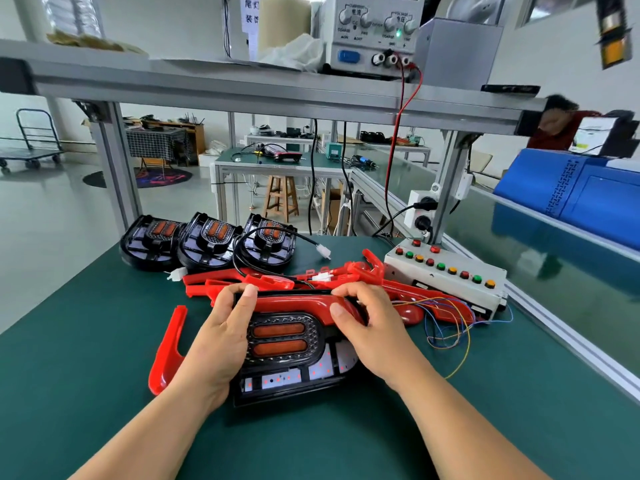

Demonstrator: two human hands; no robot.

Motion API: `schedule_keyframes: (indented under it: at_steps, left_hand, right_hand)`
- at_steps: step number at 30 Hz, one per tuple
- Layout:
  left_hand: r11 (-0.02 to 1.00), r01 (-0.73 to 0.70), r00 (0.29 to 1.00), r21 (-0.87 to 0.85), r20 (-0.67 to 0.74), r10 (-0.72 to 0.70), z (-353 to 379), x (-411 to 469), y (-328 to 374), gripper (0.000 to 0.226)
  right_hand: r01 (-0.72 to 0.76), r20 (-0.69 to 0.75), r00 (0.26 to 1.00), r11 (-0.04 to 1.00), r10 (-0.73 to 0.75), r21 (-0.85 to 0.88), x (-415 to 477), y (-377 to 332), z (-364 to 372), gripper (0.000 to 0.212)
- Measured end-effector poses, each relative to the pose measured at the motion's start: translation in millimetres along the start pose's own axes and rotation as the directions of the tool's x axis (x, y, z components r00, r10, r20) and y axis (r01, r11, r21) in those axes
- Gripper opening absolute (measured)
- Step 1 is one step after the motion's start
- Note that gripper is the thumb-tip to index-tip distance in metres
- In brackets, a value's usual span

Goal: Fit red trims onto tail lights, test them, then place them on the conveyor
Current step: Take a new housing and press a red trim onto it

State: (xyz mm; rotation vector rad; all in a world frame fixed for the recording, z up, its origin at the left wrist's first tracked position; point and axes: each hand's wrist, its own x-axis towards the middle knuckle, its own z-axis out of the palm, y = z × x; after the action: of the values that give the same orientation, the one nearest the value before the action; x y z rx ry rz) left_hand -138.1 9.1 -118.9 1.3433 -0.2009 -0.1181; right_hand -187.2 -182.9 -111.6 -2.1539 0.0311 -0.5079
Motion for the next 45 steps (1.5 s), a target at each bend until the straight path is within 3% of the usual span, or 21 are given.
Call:
schedule_keyframes:
  at_steps: [3, 6, 9, 16, 23, 27, 33, 45]
  left_hand:
    - [1.0, 0.001, 1.0, -0.009, 0.02, -0.001, -0.4, -1.0, 2.5, 0.017]
    - [0.999, -0.021, 0.999, -0.029, 0.042, 0.022, -1.0, -2.0, 3.1, 0.017]
    - [0.998, -0.042, 0.997, -0.055, 0.068, 0.046, -0.6, -4.2, 4.7, 0.024]
    - [0.98, 0.011, 0.993, -0.197, 0.121, 0.014, 0.8, -4.3, 4.7, 0.039]
    - [0.98, -0.023, 0.995, -0.198, 0.088, 0.041, -5.0, -3.2, 2.5, 0.037]
    - [0.982, -0.021, 0.992, -0.188, 0.121, 0.045, -3.5, -3.7, 2.2, 0.037]
    - [0.979, -0.033, 0.993, -0.202, 0.101, 0.054, -1.9, -4.2, 1.6, 0.028]
    - [0.973, -0.029, 0.995, -0.228, 0.083, 0.049, 1.4, -6.2, 3.3, 0.023]
  right_hand:
    - [-0.131, 0.036, 0.991, 0.953, 0.126, 0.271, -0.1, 6.4, 0.5, 0.028]
    - [-0.296, 0.112, 0.954, 0.817, 0.277, 0.496, 2.3, 9.2, -0.4, 0.043]
    - [-0.327, 0.202, 0.945, 0.731, 0.257, 0.599, 2.8, 10.6, -2.8, 0.049]
    - [-0.213, 0.124, 0.977, 0.747, 0.174, 0.63, 2.0, 11.2, -3.1, 0.051]
    - [-0.217, 0.219, 0.971, 0.747, 0.097, 0.629, -1.7, 8.2, -4.8, 0.056]
    - [-0.218, 0.189, 0.975, 0.679, 0.117, 0.701, -1.8, 9.4, -4.7, 0.054]
    - [-0.147, 0.164, 0.985, 0.739, 0.05, 0.657, -3.8, 7.3, -3.8, 0.03]
    - [-0.045, 0.038, 0.999, 0.772, 0.027, 0.634, -3.8, 9.2, 5.2, 0.015]
